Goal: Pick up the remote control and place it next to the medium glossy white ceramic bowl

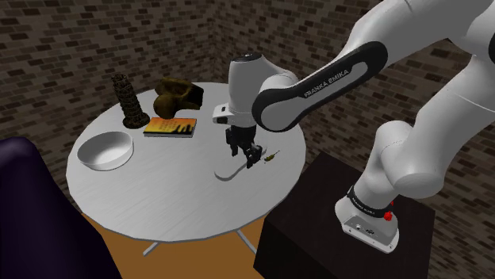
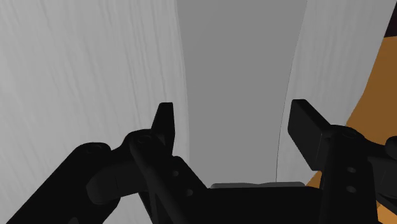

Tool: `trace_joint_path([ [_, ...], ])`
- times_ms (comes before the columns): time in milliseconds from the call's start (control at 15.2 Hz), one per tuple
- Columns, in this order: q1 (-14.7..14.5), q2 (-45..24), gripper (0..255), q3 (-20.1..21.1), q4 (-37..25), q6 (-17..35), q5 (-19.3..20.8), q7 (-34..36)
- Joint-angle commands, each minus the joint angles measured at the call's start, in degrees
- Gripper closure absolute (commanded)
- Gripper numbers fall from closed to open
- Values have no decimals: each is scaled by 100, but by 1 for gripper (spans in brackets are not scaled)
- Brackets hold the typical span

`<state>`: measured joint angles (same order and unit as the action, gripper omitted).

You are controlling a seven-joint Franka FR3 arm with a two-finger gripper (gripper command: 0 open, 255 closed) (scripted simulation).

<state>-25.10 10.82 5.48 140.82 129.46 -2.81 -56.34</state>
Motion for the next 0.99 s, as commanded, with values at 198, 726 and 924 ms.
trace_joint_path([
  [198, -5, 231, 255, -6, -188, -419, -10, 5],
  [726, -50, -755, 255, 116, -1516, -759, 100, 259],
  [924, -95, -1403, 255, 169, -2307, -904, 192, 408],
])
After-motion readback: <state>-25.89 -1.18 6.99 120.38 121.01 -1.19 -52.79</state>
